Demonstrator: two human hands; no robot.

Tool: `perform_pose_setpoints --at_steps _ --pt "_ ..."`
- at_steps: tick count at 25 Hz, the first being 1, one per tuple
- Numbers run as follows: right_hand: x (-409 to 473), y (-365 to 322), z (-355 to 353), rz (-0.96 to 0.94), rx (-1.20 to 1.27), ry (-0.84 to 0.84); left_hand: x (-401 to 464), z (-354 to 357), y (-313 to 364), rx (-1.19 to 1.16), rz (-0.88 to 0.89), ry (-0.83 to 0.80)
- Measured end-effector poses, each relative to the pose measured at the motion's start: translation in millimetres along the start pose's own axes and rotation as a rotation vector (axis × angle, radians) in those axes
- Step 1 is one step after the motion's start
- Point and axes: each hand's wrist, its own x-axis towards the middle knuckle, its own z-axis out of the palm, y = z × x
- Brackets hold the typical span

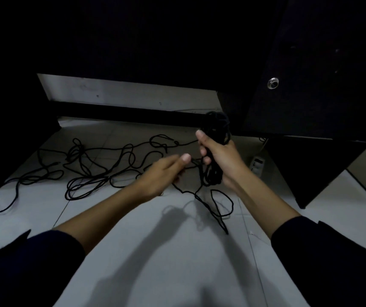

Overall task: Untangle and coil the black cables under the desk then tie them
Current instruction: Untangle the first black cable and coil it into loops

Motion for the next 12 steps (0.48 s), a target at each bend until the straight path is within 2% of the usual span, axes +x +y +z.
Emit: perform_pose_setpoints --at_steps 2,4,7,9,12 --pt "3 0 -7 -0.019 0.010 0.100 -2 -11 0 -0.074 0.040 0.036" --pt "6 0 -12 -0.036 -0.010 0.159 -8 -15 -5 -0.057 0.064 -0.104" --pt "9 -1 -16 -0.098 -0.095 0.190 -18 -8 -18 0.136 -0.013 -0.374" --pt "10 0 -14 -0.139 -0.124 0.200 -21 -5 -20 0.145 -0.083 -0.439" --pt "7 0 -7 -0.201 -0.150 0.191 -18 3 -14 0.009 -0.076 -0.461"
